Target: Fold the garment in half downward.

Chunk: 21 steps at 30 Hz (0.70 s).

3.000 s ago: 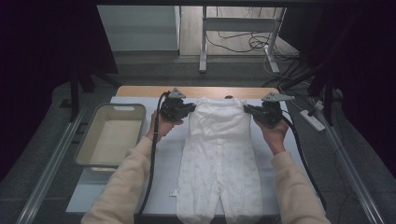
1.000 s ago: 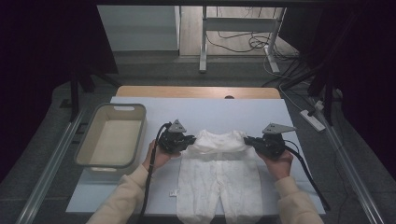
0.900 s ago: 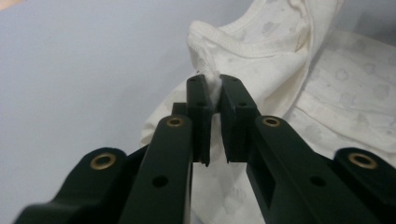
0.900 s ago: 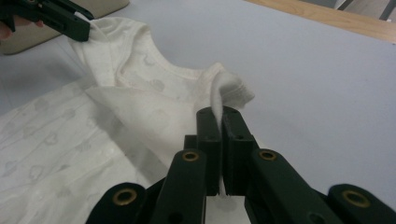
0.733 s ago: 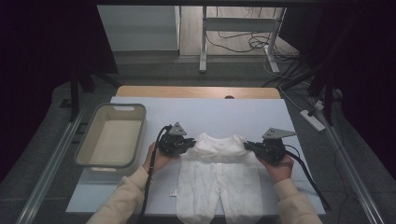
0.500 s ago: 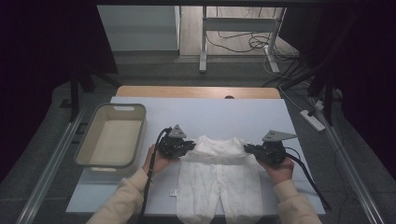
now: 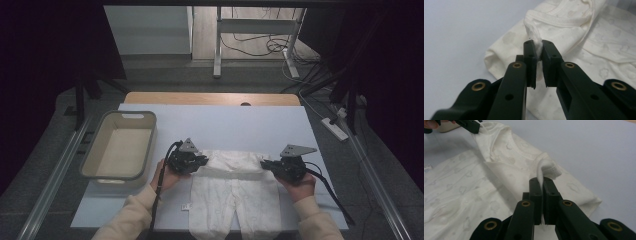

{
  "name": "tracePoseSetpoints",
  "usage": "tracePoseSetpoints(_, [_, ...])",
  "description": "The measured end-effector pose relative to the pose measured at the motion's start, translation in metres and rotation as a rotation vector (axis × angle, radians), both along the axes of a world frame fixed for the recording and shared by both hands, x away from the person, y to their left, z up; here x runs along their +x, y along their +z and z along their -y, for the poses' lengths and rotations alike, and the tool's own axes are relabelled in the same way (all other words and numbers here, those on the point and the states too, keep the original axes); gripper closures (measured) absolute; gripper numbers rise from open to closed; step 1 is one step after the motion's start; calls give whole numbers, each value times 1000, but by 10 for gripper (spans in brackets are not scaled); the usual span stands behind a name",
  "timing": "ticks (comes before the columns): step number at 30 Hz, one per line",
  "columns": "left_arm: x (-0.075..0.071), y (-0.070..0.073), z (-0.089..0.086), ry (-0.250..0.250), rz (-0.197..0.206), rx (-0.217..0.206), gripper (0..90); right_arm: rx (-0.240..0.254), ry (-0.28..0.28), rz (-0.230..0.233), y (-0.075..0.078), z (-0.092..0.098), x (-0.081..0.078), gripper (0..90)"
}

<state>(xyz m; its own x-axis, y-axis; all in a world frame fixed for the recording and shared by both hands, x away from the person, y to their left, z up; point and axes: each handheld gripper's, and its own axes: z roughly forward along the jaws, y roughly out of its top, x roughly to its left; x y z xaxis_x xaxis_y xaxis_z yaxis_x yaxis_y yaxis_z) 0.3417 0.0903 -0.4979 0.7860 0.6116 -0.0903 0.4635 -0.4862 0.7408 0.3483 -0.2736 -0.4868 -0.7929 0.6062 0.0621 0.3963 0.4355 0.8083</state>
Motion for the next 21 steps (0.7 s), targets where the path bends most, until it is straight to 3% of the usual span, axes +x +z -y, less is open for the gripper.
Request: tracePoseSetpoints(21, [-14, -6, 0, -17, -16, 6, 809, -29, 20, -21, -5, -2, -15, 866])
